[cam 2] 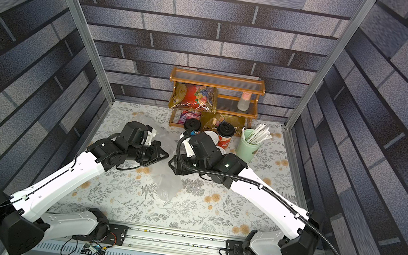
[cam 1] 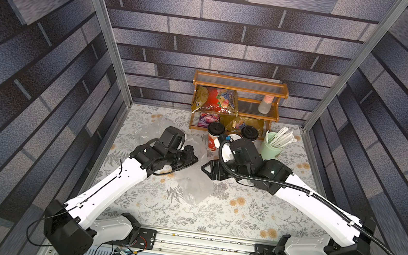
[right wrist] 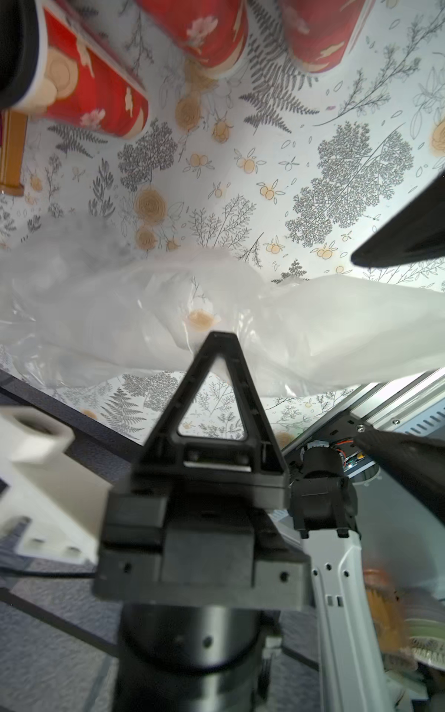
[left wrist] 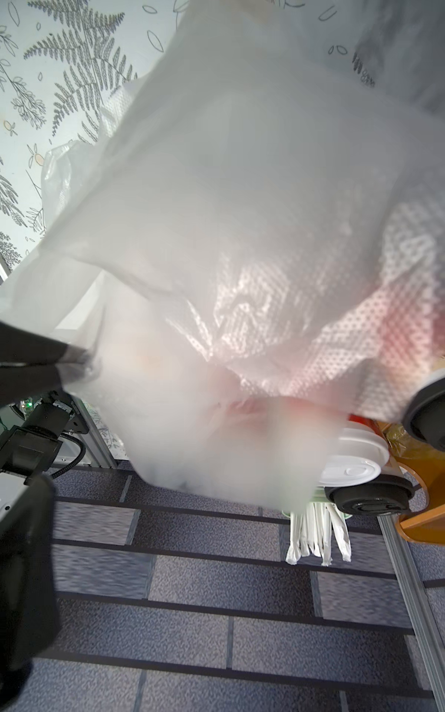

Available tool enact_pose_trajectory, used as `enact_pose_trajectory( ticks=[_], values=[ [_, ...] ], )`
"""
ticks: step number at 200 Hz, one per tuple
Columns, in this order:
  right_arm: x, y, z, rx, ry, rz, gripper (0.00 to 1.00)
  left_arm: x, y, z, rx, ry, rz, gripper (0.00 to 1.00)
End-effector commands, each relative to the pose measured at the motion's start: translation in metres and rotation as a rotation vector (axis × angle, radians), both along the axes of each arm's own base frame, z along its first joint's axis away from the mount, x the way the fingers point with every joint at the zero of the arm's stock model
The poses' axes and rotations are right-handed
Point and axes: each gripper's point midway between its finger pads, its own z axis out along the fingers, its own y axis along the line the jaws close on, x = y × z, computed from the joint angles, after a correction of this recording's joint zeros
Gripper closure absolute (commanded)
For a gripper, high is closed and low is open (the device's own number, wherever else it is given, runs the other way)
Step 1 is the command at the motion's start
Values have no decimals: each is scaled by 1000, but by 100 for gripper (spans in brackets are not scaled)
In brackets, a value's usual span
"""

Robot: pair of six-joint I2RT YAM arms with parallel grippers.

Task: Pack milk tea into plastic carrier bags
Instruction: Adjust the plastic carrier bag at the center of the board.

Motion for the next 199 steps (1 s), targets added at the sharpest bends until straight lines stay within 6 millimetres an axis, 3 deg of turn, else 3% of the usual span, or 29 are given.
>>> enact_pose_trajectory(
  ticks=[1,19,67,90,123,166,199],
  values=[
    [6,-7,11,36,78,-94,22,-5,1,8,-24,-61,-47,100],
    [15,-3,7,-17,109,-116,20,-9,3,5,-27,-66,-65,100],
    [25,32,-15,-86,217,-45,30,-14,2,1,-57,-63,-105,100],
    [34,38,-30,-149,232,-52,39,-16,1,1,-61,-66,-118,100],
    [42,33,-44,-220,223,-81,57,-16,6,4,-62,-80,-103,100],
    [48,22,-40,-250,184,-111,99,-18,20,9,-46,-95,-73,100],
    [47,-4,-27,-292,126,-149,100,-18,55,1,62,-69,25,100]
  ],
)
